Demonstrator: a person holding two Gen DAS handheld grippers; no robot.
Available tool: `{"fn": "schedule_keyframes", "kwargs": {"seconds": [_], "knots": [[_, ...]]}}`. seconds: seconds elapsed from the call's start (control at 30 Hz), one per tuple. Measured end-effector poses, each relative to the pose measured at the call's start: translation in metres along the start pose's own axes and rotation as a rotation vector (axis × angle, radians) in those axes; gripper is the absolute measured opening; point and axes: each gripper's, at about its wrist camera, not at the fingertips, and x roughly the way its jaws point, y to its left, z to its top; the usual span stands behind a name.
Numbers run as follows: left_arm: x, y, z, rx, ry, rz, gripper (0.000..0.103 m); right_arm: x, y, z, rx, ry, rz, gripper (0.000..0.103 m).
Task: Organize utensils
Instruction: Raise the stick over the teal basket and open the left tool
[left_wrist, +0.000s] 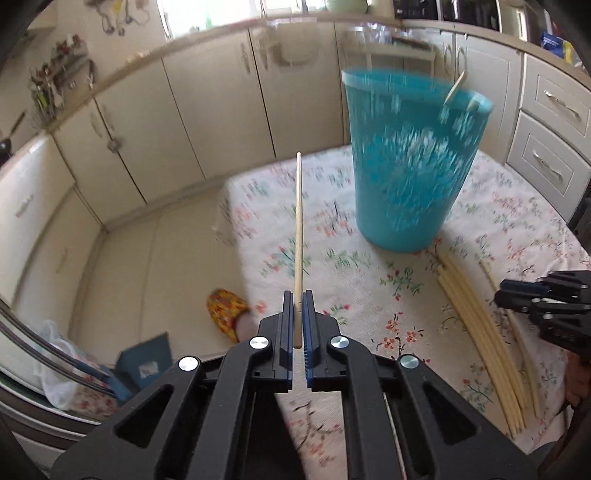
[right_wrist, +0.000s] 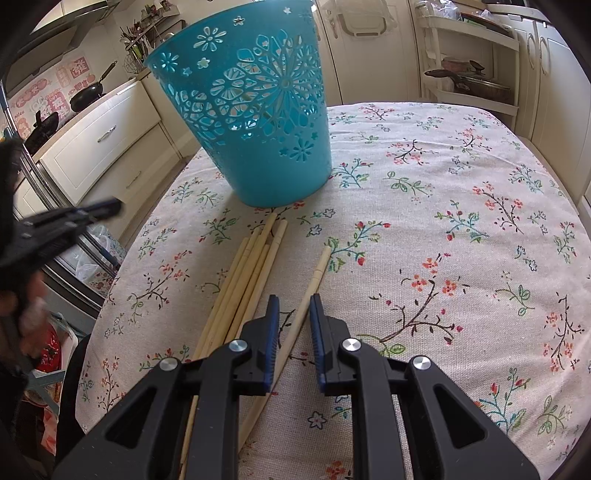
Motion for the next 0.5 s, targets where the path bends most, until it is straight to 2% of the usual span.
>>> {"fn": "schedule_keyframes", "kwargs": {"seconds": [0.13, 0.23, 0.3, 0.33, 0.5], "knots": [[-0.041, 0.002, 0.012, 0.044, -0.059, 0.013, 0.004, 0.0, 0.0, 0.0, -0.001, 0.0, -0.001, 0.017], [-0.069, -0.006, 0.024, 0.131, -0.09, 0.016, 0.004, 0.0, 0.0, 0.0, 0.0, 0.0, 0.0, 0.017], [-0.081, -0.014, 0.032, 0.212, -0.098, 0.035, 0.004, 0.0, 0.0, 0.0, 0.0, 0.0, 0.0, 0.017], [-0.086, -0.021, 0.04, 0.285, -0.094, 0.051, 0.004, 0.0, 0.0, 0.0, 0.0, 0.0, 0.0, 0.017], [-0.084, -0.042, 0.067, 0.538, -0.01, 0.07, 0.005, 0.0, 0.0, 0.0, 0.001, 0.0, 0.001, 0.017]]}}
